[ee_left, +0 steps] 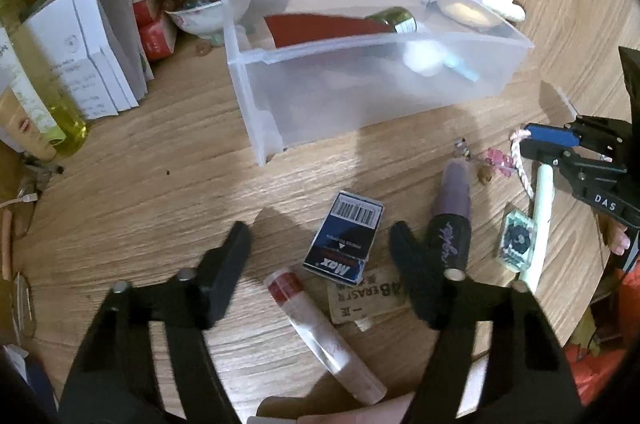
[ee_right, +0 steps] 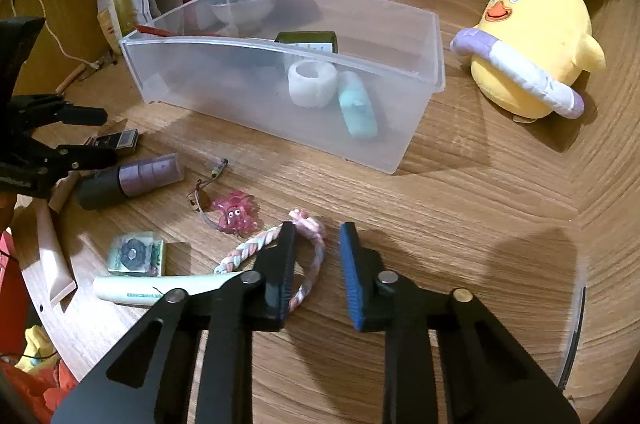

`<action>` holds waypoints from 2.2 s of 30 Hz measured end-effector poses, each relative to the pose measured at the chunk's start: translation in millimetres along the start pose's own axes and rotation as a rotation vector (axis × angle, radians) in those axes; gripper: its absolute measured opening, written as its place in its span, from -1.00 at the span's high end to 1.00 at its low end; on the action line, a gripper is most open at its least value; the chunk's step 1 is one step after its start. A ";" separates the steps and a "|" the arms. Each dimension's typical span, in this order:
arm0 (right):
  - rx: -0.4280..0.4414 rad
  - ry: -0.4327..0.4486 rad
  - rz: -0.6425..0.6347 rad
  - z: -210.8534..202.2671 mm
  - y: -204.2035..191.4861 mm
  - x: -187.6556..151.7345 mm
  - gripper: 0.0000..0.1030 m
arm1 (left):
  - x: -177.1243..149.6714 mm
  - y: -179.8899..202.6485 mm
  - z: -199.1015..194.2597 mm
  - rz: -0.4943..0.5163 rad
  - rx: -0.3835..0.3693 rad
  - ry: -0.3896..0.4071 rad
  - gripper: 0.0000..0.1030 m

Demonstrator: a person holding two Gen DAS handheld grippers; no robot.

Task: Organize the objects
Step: 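Grasp the small black box with the left tool while the right tool grasps the rope toy, then carry the black box and rope toy into the bin and release both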

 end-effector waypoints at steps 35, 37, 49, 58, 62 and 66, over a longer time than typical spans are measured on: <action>0.052 -0.016 0.036 12.1 -1.0 14.2 0.39 | 49.0 15.9 -49.5 -0.033 -0.032 0.243 0.47; 0.063 -0.015 0.039 13.5 -2.4 15.1 0.54 | 51.0 18.7 -51.6 -0.029 -0.035 0.254 0.47; 0.033 0.066 0.029 -6.7 -2.1 26.2 0.82 | 71.3 25.0 -65.5 -0.047 -0.049 0.313 0.47; -0.009 0.209 0.023 -56.7 1.2 54.8 0.82 | 87.6 23.1 -81.2 -0.068 -0.044 0.365 0.47; -0.018 0.259 0.027 -72.0 3.1 68.3 0.82 | 96.4 21.6 -87.3 -0.077 -0.041 0.389 0.47; -0.014 0.303 0.053 -82.7 7.6 83.8 0.82 | 106.9 19.5 -91.5 -0.084 -0.033 0.416 0.47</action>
Point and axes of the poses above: each gripper's, at about its wrist camera, not at the fingertips, and z roughly the way its jaws point, y to its right, x to its top, the point moved 9 cm from there along z, roughly the way its jaws point, and after that the axes turned 5 degrees about y, right-handed, at the moved point
